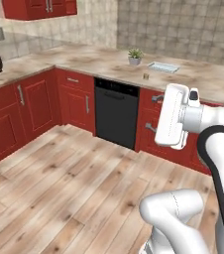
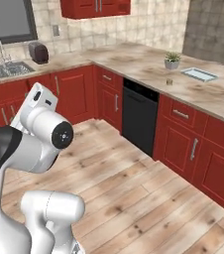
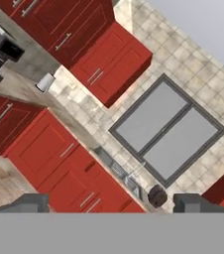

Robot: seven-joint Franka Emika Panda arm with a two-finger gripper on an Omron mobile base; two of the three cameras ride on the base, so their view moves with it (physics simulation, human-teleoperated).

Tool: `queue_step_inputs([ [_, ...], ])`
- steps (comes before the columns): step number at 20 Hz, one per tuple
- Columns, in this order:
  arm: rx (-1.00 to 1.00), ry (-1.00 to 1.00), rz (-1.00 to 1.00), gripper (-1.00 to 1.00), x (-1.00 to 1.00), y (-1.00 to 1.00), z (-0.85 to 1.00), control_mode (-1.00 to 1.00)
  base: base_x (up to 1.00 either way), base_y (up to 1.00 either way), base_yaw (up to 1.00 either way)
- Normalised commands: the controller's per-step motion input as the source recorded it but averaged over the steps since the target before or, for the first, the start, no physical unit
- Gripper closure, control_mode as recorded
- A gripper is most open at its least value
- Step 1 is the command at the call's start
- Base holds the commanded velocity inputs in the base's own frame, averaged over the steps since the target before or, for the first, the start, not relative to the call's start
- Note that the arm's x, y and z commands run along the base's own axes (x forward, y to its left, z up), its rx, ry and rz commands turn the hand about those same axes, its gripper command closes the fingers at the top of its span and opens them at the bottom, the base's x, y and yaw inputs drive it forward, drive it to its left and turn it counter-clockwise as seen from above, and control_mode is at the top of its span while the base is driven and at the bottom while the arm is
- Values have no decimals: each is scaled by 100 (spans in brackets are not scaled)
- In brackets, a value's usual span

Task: Pick the candle and candle from the dining table and place them in the open cabinet. Close the cabinet after placing the objects.

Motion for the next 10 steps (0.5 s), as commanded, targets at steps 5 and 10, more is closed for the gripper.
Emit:
queue_step_inputs([
  [5,0,0,0,-100,0,0,0,100,81,18,-34],
  [10,0,0,0,-100,0,0,0,100,87,17,-33],
])
